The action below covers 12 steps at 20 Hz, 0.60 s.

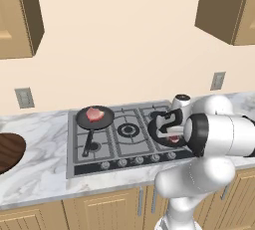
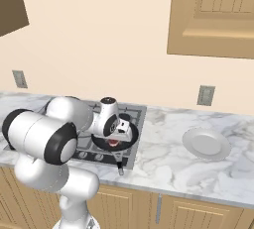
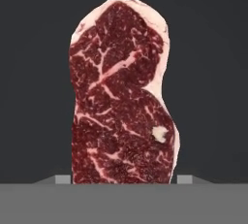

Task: Place one of the steaks on the plate and the other in the bowl. Then place the bowl in the fridge.

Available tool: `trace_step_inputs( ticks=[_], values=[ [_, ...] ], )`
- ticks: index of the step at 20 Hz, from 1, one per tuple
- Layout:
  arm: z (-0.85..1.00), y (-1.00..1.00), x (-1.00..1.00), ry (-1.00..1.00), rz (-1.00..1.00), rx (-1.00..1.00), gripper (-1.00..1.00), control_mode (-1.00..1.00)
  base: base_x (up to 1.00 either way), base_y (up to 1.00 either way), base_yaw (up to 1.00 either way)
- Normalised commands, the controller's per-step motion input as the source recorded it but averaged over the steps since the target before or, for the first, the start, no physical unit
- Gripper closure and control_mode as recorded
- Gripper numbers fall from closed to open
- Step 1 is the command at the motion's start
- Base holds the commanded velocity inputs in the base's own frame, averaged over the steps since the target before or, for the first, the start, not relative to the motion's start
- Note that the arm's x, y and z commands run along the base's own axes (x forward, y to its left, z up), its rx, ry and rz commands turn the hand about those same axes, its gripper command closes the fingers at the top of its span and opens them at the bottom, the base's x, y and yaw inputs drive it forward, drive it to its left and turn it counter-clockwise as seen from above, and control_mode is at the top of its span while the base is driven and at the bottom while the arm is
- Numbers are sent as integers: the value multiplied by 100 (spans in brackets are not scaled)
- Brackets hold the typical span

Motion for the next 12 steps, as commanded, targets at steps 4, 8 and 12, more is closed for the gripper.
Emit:
trace_step_inputs(
  ticks=[4, 8, 12],
  values=[
    [1, 0, 0, -3, -1, 0, 100, -100, 0, 0, 0],
    [45, 0, -6, -2, -7, 0, 100, -100, 0, 0, 0],
    [58, -6, -19, -5, -11, -8, 100, -100, 0, 0, 0]
  ],
)
